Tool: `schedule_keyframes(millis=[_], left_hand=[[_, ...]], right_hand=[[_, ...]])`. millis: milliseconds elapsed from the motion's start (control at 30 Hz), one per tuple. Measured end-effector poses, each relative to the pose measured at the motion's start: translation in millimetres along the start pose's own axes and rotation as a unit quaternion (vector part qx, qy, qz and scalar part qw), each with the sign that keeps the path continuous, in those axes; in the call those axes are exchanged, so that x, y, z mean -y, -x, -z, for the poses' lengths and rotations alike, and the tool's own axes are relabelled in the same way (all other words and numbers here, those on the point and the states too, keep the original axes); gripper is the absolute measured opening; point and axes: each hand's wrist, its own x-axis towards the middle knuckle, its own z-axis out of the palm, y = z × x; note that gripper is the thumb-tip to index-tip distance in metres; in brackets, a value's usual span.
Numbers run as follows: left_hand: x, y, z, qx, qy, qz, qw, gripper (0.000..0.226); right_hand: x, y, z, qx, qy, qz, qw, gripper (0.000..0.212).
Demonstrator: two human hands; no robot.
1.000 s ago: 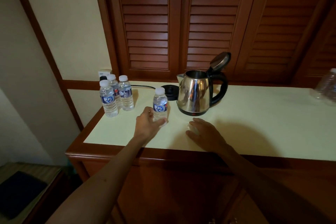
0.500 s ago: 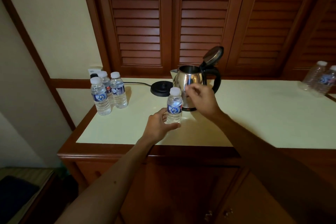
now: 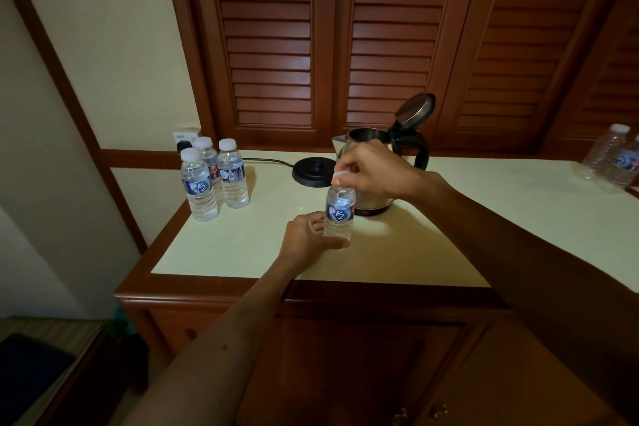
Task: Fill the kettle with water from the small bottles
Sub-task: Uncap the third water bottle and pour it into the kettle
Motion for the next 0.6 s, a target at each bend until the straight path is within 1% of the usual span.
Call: schedule_keyframes(millis=[67, 233, 300, 367, 467, 600], left_hand=[[0, 1, 1, 0.002, -0.005, -0.002, 1.0, 0.05], [0, 2, 1, 0.003, -0.015, -0.004, 1.0, 0.052], [-1, 2, 2, 0.003, -0.022, 0.0, 1.0, 0.053], [0, 1, 2, 0.006, -0.027, 0.005, 1.0, 0.055], [-1, -1, 2, 0.001, -0.037, 0.01, 0.999, 0.057], [0, -1, 3, 0.003, -0.049, 0.005, 0.999, 0.059]], right_hand=[[-5, 1, 3, 0.015, -0.026, 0.0, 1.0, 0.021], [-4, 3, 10, 0.047, -0.107, -0.033, 0.993, 0.044], [1, 2, 15, 0.049, -0.125, -0.047, 0.99, 0.046], [5, 0, 17, 0.041, -0.102, -0.061, 0.992, 0.043], [4, -3, 11, 0.04, -0.003, -0.064, 0.997, 0.032], [2, -5, 7, 0.05, 0.038, -0.051, 0.997, 0.025]])
